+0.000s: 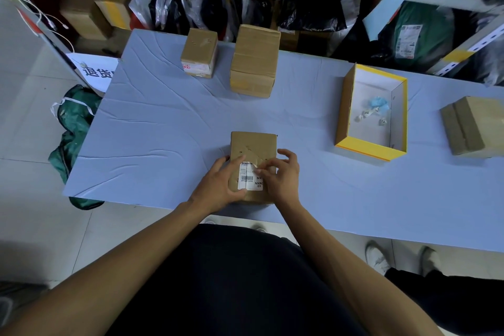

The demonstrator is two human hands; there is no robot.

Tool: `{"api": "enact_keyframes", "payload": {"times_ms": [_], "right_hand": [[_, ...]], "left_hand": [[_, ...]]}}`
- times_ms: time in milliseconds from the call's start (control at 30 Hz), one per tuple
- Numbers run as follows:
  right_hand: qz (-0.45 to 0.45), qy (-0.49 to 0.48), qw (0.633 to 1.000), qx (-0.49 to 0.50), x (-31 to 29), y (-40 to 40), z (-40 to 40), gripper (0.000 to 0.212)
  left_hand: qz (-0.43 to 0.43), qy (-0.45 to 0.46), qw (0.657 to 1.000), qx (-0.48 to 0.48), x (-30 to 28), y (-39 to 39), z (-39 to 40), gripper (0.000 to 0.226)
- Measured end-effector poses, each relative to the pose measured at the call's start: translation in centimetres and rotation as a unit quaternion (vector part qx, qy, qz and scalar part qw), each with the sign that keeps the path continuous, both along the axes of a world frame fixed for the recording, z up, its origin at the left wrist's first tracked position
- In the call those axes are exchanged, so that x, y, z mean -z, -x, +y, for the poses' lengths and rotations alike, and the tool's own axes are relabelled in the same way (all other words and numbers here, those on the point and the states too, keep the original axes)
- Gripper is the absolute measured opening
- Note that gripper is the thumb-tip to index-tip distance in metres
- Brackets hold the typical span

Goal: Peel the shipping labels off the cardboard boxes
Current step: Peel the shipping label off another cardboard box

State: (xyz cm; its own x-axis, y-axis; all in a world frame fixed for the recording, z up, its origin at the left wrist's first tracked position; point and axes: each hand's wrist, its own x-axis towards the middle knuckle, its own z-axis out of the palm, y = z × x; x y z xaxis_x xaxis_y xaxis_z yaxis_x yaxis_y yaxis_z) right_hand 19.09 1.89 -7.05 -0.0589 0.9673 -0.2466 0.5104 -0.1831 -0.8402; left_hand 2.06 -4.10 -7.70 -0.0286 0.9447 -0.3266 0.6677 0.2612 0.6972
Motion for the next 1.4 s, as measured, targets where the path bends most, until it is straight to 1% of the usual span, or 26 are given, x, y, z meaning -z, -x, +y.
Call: {"api": "enact_keyframes", "payload": {"times_ms": [67,133,200,367,467,633,800,933,1033,1267,1400], "right_hand": [[-0.061,-0.062,0.995,-0.043,0.0,0.1,-0.2,0.007],[-0.07,-0.09,0.991,-0.068,0.1,0.0,-0.2,0.006],[-0.073,-0.097,0.989,-0.085,0.1,0.0,-0.1,0.004],[-0.049,-0.04,0.996,-0.065,-0.1,0.1,0.4,0.003],[-0.045,-0.016,0.996,-0.071,-0.1,0.1,0.6,0.003],[-0.033,-0.002,0.997,-0.072,-0.1,0.1,0.8,0.006],[-0.016,0.004,0.998,-0.068,-0.3,0.0,0.8,0.016],[-0.007,0.006,0.998,-0.068,-0.4,-0.1,0.8,0.016],[-0.008,-0.001,0.997,-0.072,-0.5,-0.2,0.9,0.024],[0.002,0.014,0.997,-0.075,-0.4,-0.1,1.2,0.027],[0.012,0.023,0.997,-0.072,-0.4,-0.1,1.2,0.024]], "left_hand": [[-0.003,0.0,1.0,-0.003,0.0,0.0,0.0,0.083],[-0.004,-0.002,1.0,-0.004,-0.1,0.0,-0.1,0.082],[-0.004,-0.002,1.0,-0.003,-0.1,0.0,-0.1,0.082],[-0.003,-0.008,1.0,-0.003,0.0,0.0,0.0,0.083],[-0.013,-0.015,1.0,0.001,0.1,0.3,-0.1,0.083],[-0.029,-0.001,1.0,0.012,0.5,0.9,0.0,0.086],[-0.037,-0.005,0.999,0.008,0.6,1.0,0.0,0.085],[-0.041,-0.007,0.999,0.005,0.6,0.9,0.0,0.084],[-0.042,-0.011,0.999,0.004,0.6,0.9,0.0,0.084],[-0.04,-0.015,0.999,0.001,0.5,0.8,0.0,0.083],[-0.042,-0.017,0.999,0.002,0.7,0.8,-0.1,0.083]]}}
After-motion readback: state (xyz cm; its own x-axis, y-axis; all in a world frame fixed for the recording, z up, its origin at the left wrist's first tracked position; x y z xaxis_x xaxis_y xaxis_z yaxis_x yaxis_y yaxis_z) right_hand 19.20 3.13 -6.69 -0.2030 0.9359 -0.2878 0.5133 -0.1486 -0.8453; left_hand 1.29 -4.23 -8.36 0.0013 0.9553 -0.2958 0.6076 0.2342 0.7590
